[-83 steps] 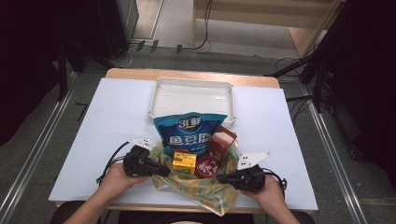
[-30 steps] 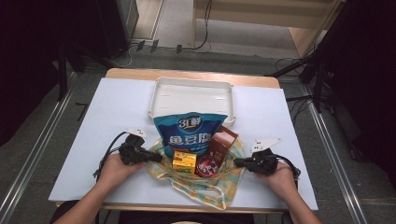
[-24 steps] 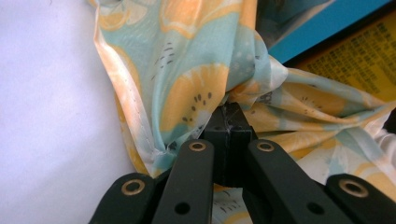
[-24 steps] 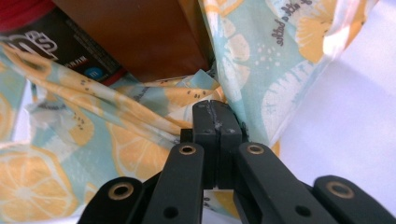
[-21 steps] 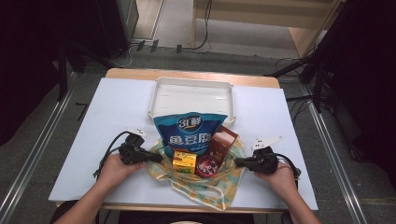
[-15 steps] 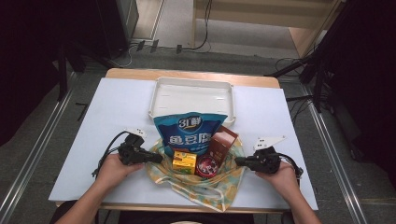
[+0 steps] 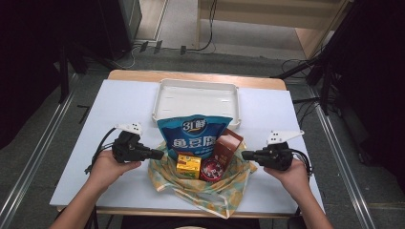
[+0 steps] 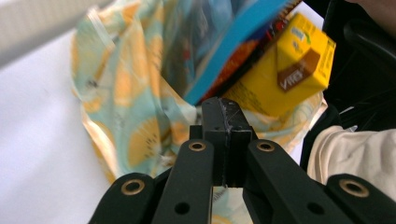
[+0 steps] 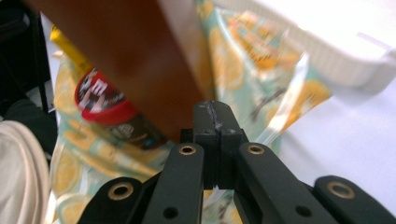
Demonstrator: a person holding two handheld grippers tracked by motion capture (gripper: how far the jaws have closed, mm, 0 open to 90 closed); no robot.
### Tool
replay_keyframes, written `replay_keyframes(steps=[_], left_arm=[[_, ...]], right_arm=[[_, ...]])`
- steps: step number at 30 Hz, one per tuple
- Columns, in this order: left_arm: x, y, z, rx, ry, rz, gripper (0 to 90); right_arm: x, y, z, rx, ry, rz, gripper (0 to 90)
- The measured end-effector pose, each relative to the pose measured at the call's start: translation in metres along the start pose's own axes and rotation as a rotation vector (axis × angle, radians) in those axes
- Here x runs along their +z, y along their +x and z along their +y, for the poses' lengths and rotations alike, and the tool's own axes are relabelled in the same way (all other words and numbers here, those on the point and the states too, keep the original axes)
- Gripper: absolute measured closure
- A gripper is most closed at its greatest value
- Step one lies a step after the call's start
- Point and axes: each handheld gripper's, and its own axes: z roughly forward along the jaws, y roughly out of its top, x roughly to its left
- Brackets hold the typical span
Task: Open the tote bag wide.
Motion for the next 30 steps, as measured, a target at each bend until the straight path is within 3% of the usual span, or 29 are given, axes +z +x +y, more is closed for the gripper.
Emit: replay_keyframes(steps=[5,8,14,17,20,27,30], left_arm=[[0.003,0.012,0.019,0.002,-0.021,-0.013,90.0],[0.007,0.018,0.028,-0.017,-0.066,-0.039,90.0],[0.018,0.025,0.042,-0.009,-0.079,-0.032,90.0],[0.028,0.027,0.048,0.006,-0.044,-0.034,90.0],[0.038,0.029,0.049,0.023,-0.032,-0.045,90.0],[0.060,0.042,0.042,-0.017,-0.016,-0.060,90.0],[0.065,0.046,0.036,-0.030,-0.016,-0.070,90.0]], right_arm=[[0.004,-0.011,0.016,0.009,-0.022,0.003,90.0],[0.013,-0.017,0.021,0.008,-0.009,-0.001,90.0],[0.024,-0.027,0.037,0.000,-0.018,0.000,90.0],[0.030,-0.029,0.046,-0.013,-0.026,0.022,90.0],[0.038,-0.028,0.052,-0.035,-0.038,0.041,90.0],[0.059,-0.029,0.047,-0.037,-0.010,0.073,90.0],[0.064,-0.030,0.041,-0.034,-0.022,0.096,90.0]])
